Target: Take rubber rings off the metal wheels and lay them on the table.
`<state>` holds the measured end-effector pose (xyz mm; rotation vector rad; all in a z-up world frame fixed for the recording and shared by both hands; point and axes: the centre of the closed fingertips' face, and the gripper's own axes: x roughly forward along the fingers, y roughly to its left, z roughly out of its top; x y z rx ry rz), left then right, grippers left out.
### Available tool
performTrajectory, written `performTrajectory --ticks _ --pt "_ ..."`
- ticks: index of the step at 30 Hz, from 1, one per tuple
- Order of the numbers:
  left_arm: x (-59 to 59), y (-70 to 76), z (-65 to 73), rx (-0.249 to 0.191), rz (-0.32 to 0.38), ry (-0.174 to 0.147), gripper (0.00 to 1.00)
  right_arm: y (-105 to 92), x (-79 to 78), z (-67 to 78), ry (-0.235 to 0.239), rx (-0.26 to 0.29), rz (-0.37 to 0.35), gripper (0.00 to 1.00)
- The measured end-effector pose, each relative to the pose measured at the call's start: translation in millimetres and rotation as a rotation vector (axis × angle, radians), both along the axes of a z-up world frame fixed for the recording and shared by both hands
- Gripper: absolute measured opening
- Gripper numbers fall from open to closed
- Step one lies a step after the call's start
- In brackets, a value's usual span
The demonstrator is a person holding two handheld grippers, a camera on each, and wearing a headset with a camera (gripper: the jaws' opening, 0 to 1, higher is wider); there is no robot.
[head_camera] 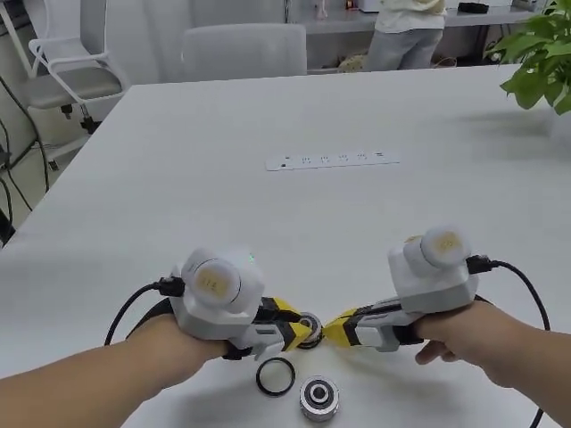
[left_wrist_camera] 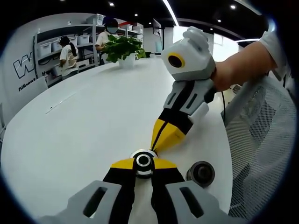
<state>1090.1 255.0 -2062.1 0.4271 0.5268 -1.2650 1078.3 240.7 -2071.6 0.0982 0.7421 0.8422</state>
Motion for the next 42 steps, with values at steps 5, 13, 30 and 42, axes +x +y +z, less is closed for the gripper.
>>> performTrajectory --ticks 5,13,30,42 --pt "-0.2 -0.3 0.2 -0.003 0.008 0.0 0.07 -0.3 1.3 -2.3 0.01 0.001 -0.018 0.0" --pt "-2.4 -1.1 0.4 0.003 0.017 0.005 0.07 -2.7 7.4 2.5 0.037 0.075 -0.092 0.0" --pt "-2.9 -1.5 0.3 0.019 0.022 -0.01 0.07 3.4 5.7 8.6 0.018 0.095 -0.071 0.0" --pt "-2.8 -1.8 0.0 0.017 0.028 -0.012 0.07 11.7 4.2 10.5 0.002 0.104 -0.044 0.0"
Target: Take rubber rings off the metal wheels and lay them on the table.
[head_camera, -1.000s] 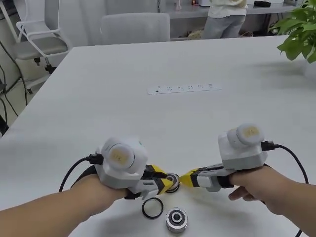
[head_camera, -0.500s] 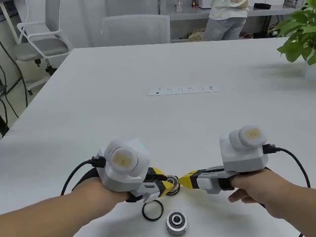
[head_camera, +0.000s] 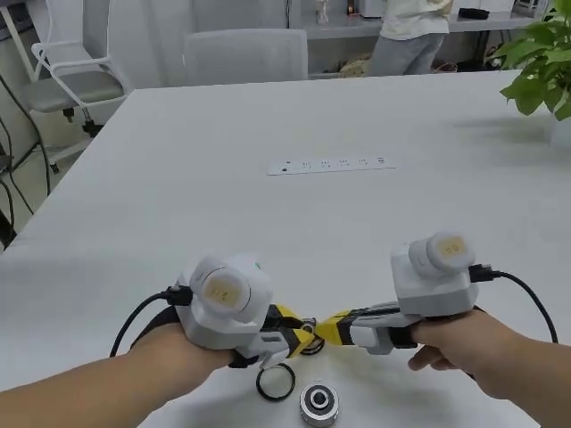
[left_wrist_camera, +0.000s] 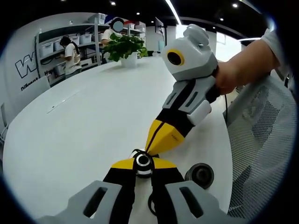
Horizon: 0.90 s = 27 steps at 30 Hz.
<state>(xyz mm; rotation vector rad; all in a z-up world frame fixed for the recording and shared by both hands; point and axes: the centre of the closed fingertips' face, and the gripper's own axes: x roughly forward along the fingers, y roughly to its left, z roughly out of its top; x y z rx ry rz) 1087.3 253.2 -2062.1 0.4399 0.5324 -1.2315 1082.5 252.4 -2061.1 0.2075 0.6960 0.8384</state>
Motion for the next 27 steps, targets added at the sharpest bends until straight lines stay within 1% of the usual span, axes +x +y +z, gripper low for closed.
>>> performTrajectory --ticks 5,6,8,9,11,17,22,27 --pt "-0.5 -0.3 0.1 -0.004 0.0 0.0 0.07 3.6 -0.8 3.5 -0.008 0.017 0.013 0.0" --pt "-0.8 -0.5 0.2 -0.005 0.0 0.0 0.07 8.9 -1.0 10.6 -0.029 0.056 0.028 0.0" --pt "-0.9 -0.5 0.4 -0.006 0.001 0.0 0.07 9.5 -1.2 10.0 -0.019 0.048 0.029 0.0" --pt "-0.9 -0.5 0.5 -0.007 0.001 0.001 0.07 10.3 -1.4 9.7 -0.034 0.034 0.038 0.0" --pt "-0.7 -0.5 0.3 -0.008 0.0 0.002 0.07 8.9 -1.2 8.1 -0.035 0.035 0.035 0.0" --pt "-1.2 -1.2 0.6 -0.009 -0.004 0.009 0.07 0.7 1.6 4.0 -0.042 0.016 0.023 0.0" --pt "-1.3 -2.1 0.8 -0.002 -0.018 0.005 0.07 -0.1 1.1 3.1 -0.047 0.004 0.027 0.0" --pt "-1.4 -1.9 1.6 0.015 -0.038 -0.007 0.08 -0.4 2.1 5.1 -0.051 0.009 0.024 0.0"
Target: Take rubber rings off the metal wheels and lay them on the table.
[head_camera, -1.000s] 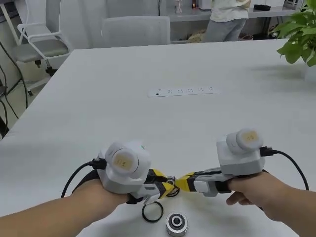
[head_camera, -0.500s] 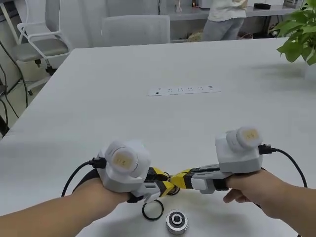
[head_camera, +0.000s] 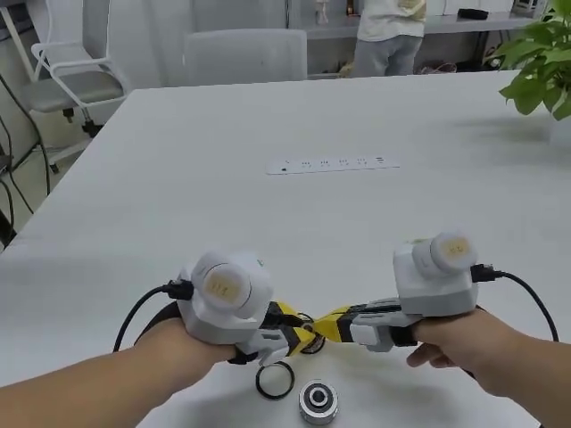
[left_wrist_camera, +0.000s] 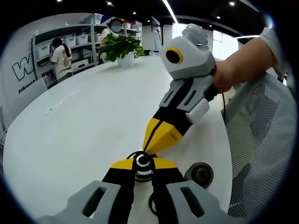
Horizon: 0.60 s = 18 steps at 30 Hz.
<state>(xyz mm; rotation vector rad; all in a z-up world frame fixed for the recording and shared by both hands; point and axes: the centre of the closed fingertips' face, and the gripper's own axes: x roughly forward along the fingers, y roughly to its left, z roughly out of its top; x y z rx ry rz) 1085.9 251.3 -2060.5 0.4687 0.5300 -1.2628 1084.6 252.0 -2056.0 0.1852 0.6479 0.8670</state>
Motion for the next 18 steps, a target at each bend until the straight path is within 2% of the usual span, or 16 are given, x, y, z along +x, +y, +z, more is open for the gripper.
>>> performTrajectory --ticks 4,10,18 --pt "-1.4 0.7 5.4 -0.007 -0.013 -0.004 0.12 -1.1 -0.1 1.5 -0.003 0.003 -0.002 0.0" --pt "-5.3 3.1 12.4 -0.03 -0.022 0.01 0.18 -2.8 1.2 6.6 -0.005 0.024 -0.011 0.0" --pt "-13.0 12.8 23.9 -0.054 -0.034 0.008 0.25 -3.6 0.9 12.3 -0.012 0.041 -0.012 0.0"
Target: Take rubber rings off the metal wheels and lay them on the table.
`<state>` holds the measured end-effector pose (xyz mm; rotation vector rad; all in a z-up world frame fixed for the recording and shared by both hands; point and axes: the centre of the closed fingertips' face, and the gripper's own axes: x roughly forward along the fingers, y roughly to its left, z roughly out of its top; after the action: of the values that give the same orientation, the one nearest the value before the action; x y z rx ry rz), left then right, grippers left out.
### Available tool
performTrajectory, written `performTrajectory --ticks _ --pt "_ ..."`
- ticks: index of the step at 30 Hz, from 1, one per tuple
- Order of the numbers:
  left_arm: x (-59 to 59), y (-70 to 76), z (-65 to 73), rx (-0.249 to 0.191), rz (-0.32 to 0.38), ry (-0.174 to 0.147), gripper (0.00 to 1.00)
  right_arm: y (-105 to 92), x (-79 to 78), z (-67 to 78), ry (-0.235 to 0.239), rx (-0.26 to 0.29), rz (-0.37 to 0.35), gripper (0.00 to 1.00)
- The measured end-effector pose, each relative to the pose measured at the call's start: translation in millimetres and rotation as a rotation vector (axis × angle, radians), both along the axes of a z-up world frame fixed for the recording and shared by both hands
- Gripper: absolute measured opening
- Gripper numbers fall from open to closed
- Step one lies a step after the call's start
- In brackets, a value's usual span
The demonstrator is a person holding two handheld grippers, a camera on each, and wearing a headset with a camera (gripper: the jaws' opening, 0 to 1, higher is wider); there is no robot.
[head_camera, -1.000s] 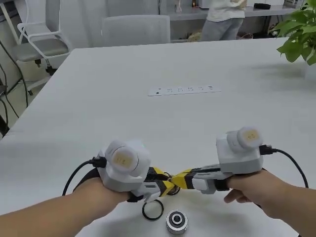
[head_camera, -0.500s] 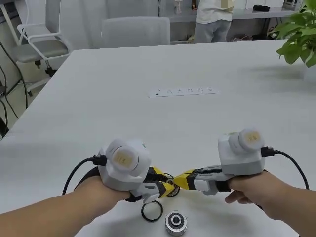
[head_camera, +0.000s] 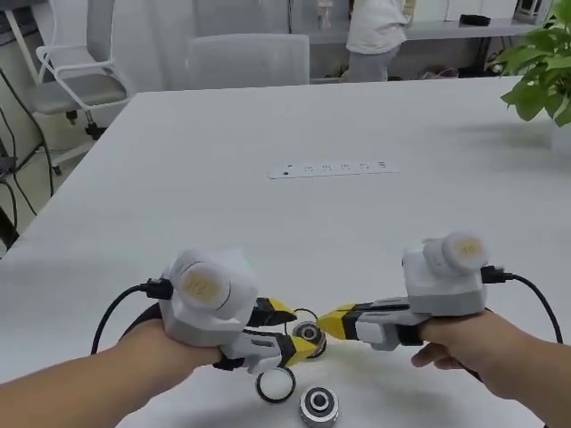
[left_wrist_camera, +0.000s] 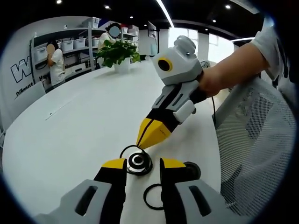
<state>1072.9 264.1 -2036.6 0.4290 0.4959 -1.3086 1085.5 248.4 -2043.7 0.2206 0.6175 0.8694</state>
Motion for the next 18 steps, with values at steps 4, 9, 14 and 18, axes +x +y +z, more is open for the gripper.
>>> performTrajectory --ticks 4,9,14,18 --pt "-3.4 7.0 4.7 -0.006 -0.014 -0.015 0.32 0.4 -1.1 2.1 0.0 0.01 0.003 0.0" --pt "-1.5 16.5 10.9 -0.033 0.014 -0.003 0.33 2.2 -2.6 5.8 -0.002 0.024 0.009 0.0" --pt "-0.9 26.1 18.9 -0.056 0.033 0.001 0.36 4.7 -4.4 10.3 -0.005 0.039 0.014 0.0" --pt "0.2 34.6 26.6 -0.08 0.053 -0.002 0.39 8.0 -5.2 12.6 -0.005 0.051 0.018 0.0"
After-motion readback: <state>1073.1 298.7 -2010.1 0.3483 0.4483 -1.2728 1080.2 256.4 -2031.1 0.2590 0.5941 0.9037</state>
